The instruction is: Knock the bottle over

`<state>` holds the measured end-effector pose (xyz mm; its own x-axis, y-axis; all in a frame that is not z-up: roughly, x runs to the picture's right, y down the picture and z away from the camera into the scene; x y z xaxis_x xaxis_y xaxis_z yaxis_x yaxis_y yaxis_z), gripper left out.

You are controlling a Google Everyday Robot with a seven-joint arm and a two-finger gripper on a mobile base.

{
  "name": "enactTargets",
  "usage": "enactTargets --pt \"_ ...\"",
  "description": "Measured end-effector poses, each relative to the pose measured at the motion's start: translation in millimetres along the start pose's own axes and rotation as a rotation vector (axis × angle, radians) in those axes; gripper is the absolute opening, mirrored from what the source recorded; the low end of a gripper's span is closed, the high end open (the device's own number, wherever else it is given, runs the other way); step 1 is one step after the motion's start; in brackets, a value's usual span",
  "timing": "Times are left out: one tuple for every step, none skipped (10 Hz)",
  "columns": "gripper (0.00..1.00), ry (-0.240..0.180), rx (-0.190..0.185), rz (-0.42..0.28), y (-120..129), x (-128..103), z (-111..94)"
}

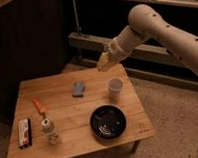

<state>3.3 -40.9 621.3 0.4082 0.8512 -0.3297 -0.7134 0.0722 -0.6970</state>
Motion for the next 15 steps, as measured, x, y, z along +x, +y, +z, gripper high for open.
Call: enactTargets --pt "0.18 0.007 -0.001 -0.012 5.1 2.9 2.9" --pt "0.18 0.007 0.0 -0.012 4.4 3.1 3.1" --pt "0.18 0.004 -0.004 -0.01 4.0 2.3 2.4" --pt "0.18 0.001 -0.015 -0.017 5.1 1.2 1.3" --pt "0.18 0.003 -0.045 -0.044 13.3 5.6 -0.2" --pt "0.18 0.005 -0.067 -0.061 22.1 14.0 0.3" --pt "0.18 0.007 -0.087 -0.075 33.4 25.5 2.9" --pt "0.18 0.015 -0.116 -0.086 50.6 45.6 9.6" --pt "0.18 0.023 -0.144 -0.102 69.7 67.8 18.8" --pt "0.18 0.03 -0.159 -0.118 82.4 82.4 26.3" --pt "0.18 0.042 -0.185 -0.142 101.9 108.0 41.2" --pt "0.18 0.051 -0.208 -0.162 115.4 128.2 57.0" --pt "0.18 0.06 -0.223 -0.184 127.2 146.1 72.6" --pt "0.18 0.078 -0.245 -0.22 146.3 171.0 98.7" --pt "0.18 0.09 -0.263 -0.241 156.8 184.2 117.9"
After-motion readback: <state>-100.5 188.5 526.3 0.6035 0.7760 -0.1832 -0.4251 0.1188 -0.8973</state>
